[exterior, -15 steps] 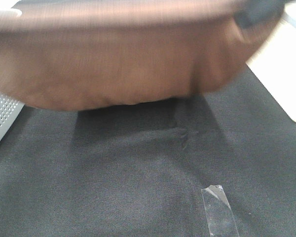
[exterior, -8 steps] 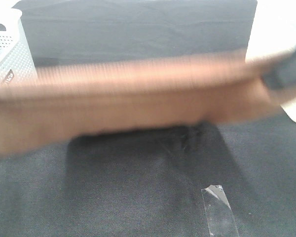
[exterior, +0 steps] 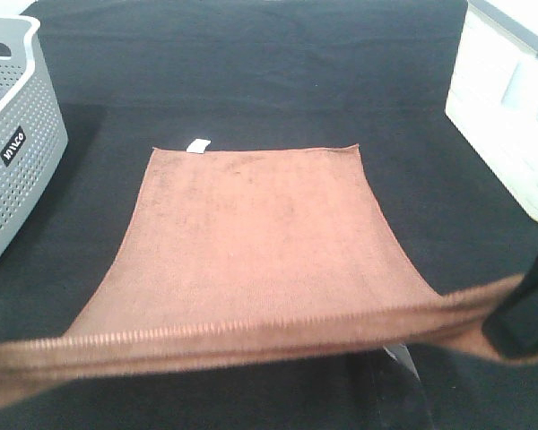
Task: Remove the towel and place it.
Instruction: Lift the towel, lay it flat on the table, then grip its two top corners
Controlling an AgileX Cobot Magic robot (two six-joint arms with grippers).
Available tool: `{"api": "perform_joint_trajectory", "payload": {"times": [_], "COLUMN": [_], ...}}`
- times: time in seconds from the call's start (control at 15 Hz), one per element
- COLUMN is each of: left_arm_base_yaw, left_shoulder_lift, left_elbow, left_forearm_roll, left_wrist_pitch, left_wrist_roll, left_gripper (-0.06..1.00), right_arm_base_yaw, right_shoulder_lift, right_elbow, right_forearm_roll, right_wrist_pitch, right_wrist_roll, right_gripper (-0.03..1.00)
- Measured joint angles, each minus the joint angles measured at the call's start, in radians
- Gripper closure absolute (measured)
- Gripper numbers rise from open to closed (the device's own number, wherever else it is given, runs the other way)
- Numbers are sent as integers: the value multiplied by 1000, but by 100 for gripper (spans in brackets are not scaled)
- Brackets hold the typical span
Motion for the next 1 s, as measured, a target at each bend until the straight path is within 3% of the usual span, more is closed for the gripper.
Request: {"api": "perform_joint_trajectory", "payload": {"times": [0.47,1.0], "left_arm_base_yaw": [1,1], "left_shoulder_lift": [185,407], "left_elbow": [98,109], "left_forearm_roll": [-16,-26], "left_wrist_pitch": [1,-1], "left_wrist_roll": [0,46], "left_gripper": [94,94], "right_arm_base_yaw": [-2,-8], "right_shoulder_lift": [184,418], "right_elbow": [149,154], "right_forearm_roll": [64,83], "right_wrist_pitch": [-4,-7], "right_wrist_roll": [0,0], "right_gripper": [97,97]}}
